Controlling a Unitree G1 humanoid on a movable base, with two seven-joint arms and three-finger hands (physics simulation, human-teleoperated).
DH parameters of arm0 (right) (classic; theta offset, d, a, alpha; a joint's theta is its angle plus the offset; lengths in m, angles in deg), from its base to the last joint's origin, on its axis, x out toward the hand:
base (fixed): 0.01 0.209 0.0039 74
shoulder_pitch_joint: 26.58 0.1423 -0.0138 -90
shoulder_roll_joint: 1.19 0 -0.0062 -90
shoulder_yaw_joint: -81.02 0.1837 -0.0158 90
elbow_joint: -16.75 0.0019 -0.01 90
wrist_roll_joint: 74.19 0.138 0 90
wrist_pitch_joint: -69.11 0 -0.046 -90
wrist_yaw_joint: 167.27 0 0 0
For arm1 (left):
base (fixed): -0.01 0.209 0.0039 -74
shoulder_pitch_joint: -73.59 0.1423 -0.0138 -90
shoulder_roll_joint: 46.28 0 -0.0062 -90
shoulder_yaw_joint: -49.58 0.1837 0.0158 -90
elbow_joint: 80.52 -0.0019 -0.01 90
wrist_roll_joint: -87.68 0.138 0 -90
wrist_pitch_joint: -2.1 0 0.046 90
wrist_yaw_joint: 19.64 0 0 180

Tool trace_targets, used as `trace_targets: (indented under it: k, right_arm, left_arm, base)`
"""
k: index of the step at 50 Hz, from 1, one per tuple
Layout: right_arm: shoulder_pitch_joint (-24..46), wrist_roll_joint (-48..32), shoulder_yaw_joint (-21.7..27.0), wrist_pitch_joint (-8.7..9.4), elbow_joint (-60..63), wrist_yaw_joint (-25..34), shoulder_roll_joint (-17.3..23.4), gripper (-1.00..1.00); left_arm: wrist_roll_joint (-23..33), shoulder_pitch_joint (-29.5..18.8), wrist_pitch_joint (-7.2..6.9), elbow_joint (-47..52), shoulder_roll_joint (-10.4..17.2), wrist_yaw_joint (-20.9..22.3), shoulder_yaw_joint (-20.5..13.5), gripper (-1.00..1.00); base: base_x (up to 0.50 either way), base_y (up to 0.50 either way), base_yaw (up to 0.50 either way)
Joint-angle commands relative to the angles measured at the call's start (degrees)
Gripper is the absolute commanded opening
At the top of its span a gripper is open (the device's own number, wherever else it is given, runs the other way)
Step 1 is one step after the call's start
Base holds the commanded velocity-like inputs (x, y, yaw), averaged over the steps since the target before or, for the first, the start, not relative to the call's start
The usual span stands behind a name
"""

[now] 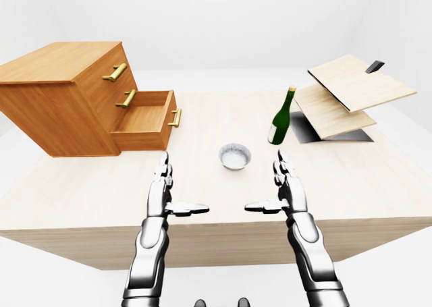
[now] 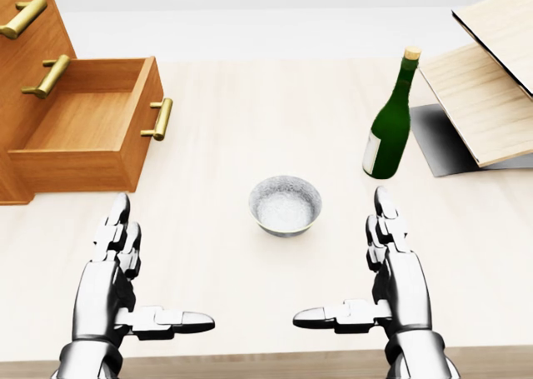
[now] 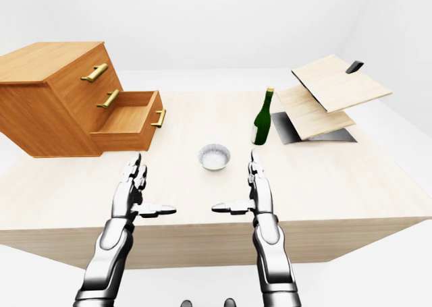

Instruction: Put the bowl on top of the cabinet.

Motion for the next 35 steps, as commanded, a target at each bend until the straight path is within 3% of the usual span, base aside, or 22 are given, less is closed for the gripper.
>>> trace_targets:
  k: [1, 5, 9, 13, 15, 35]
  right_arm:
    - [-0.6, 0.8, 1.0, 0.70, 1.3, 1.6, 0.5, 1.00]
    - [-0.6, 0.8, 1.0, 0.98, 1.6, 1.6, 0.5, 1.00]
    - [-0.7, 0.9, 1.2, 1.96, 2.7, 1.5, 0.5, 1.00]
    - [-0.9, 1.1, 1.2, 3.42, 4.5, 1.5, 0.6, 1.00]
    - [-1.0, 1.4, 1.3, 4.98, 6.9, 1.5, 0.6, 1.00]
    - [-1.0, 2.3, 2.4, 4.98, 17.5, 1.4, 0.8, 1.00]
  left_arm:
    - [-0.7, -0.2, 0.20, -0.8, 0.7, 1.5, -1.3, 1.00]
    - [-0.8, -0.4, -0.13, -0.7, 0.7, 1.6, -1.4, 1.00]
    - [-0.8, 0.0, -1.35, 1.0, 0.7, 1.6, -1.3, 1.00]
    - [-0.9, 0.7, -3.65, 4.2, 0.7, 1.8, -1.1, 1.00]
    - [-0.8, 0.9, -4.90, 5.9, 0.7, 2.0, -1.0, 1.00]
    - [-1.1, 0.8, -5.05, 17.6, 1.4, 3.3, -2.5, 1.00]
  base:
    - [0.00, 0.00, 0.00]
    - [0.00, 0.00, 0.00]
    - [0.00, 0.00, 0.00]
    - [0.00, 0.00, 0.00]
    - [0.00, 0.00, 0.00]
    - [0.00, 0.00, 0.00]
